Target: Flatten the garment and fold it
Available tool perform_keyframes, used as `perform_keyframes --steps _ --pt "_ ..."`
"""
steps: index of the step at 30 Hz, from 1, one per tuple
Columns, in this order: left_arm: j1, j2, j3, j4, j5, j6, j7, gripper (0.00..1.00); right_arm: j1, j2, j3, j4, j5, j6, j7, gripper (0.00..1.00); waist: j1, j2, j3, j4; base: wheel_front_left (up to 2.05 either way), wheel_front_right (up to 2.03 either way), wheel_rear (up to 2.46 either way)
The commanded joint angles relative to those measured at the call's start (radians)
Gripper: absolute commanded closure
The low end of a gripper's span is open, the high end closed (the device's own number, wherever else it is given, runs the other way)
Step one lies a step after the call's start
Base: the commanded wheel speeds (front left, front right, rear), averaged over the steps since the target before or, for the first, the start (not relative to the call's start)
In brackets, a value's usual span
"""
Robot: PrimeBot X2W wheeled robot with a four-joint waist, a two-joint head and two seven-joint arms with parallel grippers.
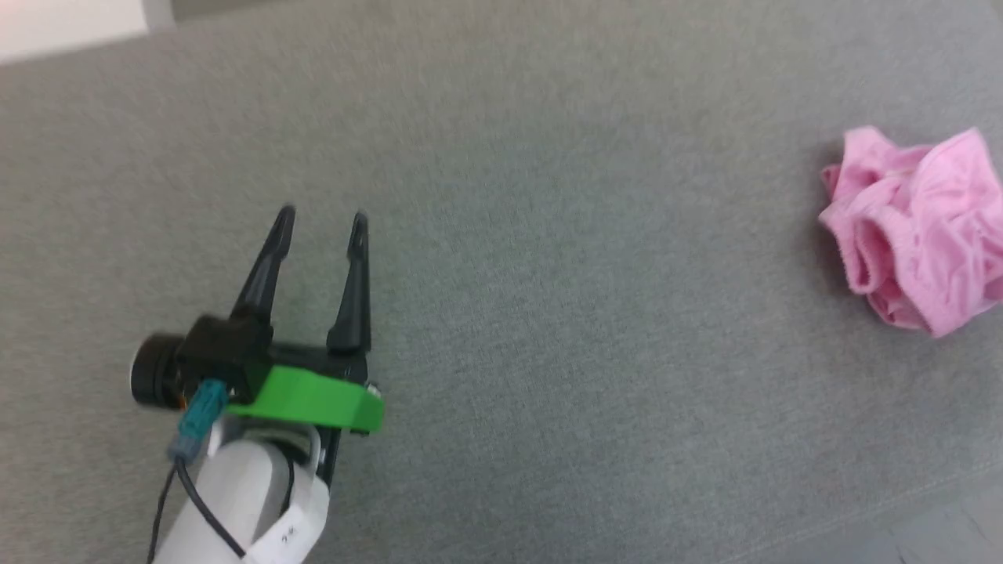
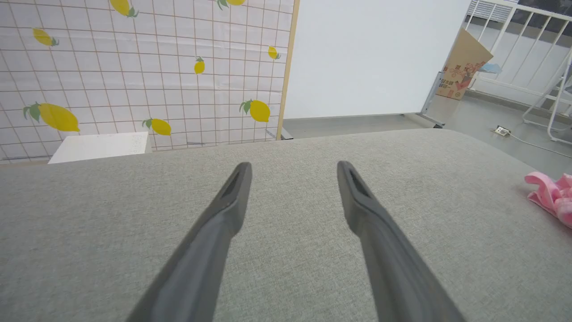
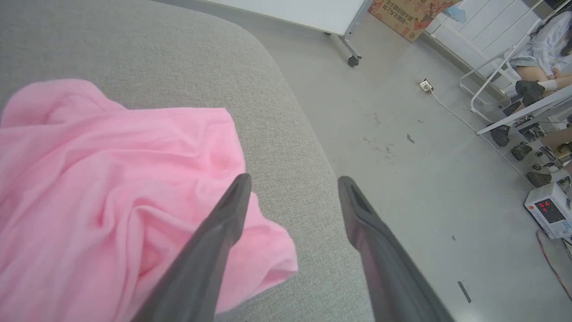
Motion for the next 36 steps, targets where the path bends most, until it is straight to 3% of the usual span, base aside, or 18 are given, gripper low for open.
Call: perform_keyframes --steps 1,10,18,27,36 --pt "0.024 -0.004 0.008 0.005 -0.016 0.011 -0.009 0.0 0.042 0.023 -0.009 -0.039 0.014 -0.002 -0.008 0.0 0.0001 0.0066 -0.133 0.03 0.0 0.0 0.0" --pt "0.122 -0.024 0.034 0.045 -0.044 0.043 -0.026 0.0 0.306 0.181 0.013 -0.393 0.071 -0.002 0.052 0.0 0.0001 0.0066 -0.234 0.129 0.0 0.0 0.0" --pt "0.136 -0.025 0.041 0.095 -0.045 0.037 -0.035 0.0 0.394 0.265 0.099 -0.59 0.101 -0.002 0.095 0.0 0.0001 0.0066 -0.271 0.235 0.0 0.0 0.0" --pt "0.149 -0.014 0.063 0.136 -0.05 0.023 -0.039 0.0 0.418 0.323 0.206 -0.684 0.114 -0.002 0.084 0.0 0.0001 0.0066 -0.305 0.299 0.0 0.0 0.0" --pt "0.23 -0.002 0.085 0.163 -0.06 0.014 -0.04 0.0 0.524 0.364 0.242 -0.716 0.12 -0.002 0.072 0.0 0.0001 0.0066 -0.364 0.273 0.0 0.0 0.0"
